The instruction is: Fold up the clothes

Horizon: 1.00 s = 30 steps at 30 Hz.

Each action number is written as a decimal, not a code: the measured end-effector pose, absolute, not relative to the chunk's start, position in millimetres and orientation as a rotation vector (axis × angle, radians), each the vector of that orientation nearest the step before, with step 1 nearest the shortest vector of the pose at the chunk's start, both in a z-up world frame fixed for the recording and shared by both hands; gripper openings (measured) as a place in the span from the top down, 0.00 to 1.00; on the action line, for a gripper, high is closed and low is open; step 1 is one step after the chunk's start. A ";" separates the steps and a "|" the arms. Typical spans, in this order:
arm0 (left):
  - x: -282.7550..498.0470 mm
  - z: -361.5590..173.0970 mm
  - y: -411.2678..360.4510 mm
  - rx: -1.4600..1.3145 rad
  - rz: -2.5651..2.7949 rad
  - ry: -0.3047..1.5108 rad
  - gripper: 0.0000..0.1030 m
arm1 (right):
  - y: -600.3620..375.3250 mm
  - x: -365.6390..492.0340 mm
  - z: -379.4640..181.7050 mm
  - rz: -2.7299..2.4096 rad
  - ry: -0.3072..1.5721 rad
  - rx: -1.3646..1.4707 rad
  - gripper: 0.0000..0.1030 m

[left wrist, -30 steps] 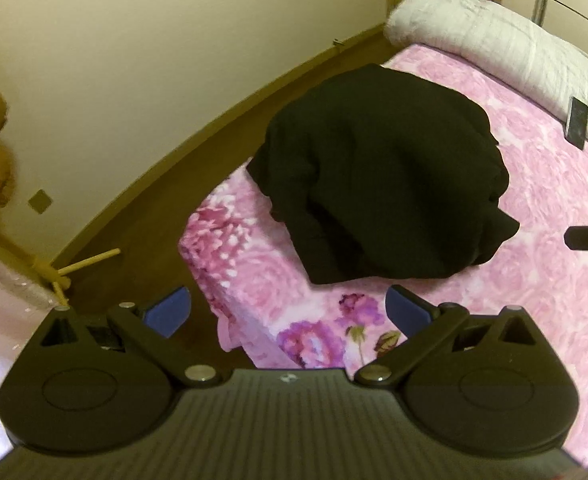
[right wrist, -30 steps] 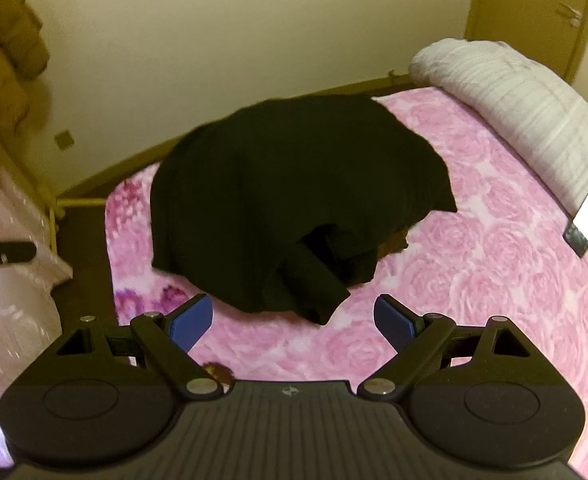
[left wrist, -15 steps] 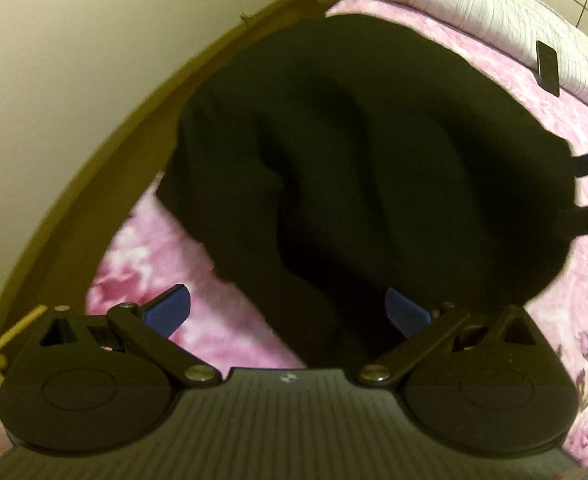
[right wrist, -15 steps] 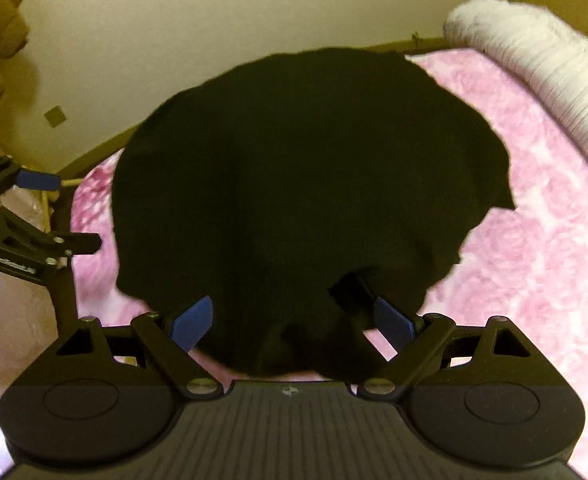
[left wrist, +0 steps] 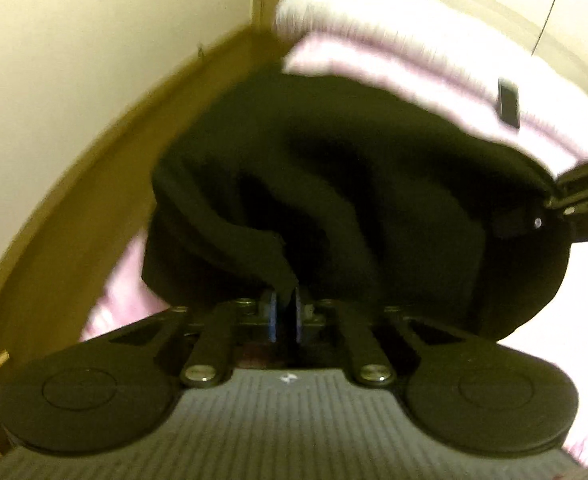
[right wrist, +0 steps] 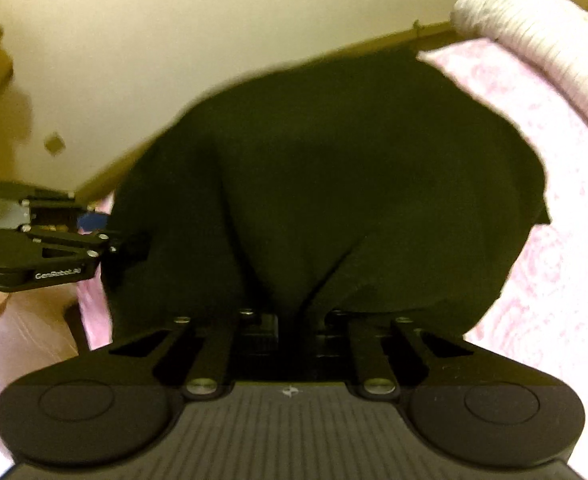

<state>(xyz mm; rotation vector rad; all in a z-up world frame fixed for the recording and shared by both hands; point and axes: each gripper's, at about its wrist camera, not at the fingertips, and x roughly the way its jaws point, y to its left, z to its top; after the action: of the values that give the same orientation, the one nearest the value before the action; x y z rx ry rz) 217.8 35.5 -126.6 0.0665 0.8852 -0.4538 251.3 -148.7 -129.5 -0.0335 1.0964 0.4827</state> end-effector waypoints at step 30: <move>-94.1 23.9 -390.1 0.289 -1.406 0.554 0.99 | -442.4 -124.3 86.8 -0.172 0.466 0.481 0.90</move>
<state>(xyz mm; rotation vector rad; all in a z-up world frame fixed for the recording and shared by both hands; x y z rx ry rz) -94.1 -390.1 23.9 0.2886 0.5536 -1.4061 -124.3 -442.4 86.8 0.4815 0.4661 -0.1722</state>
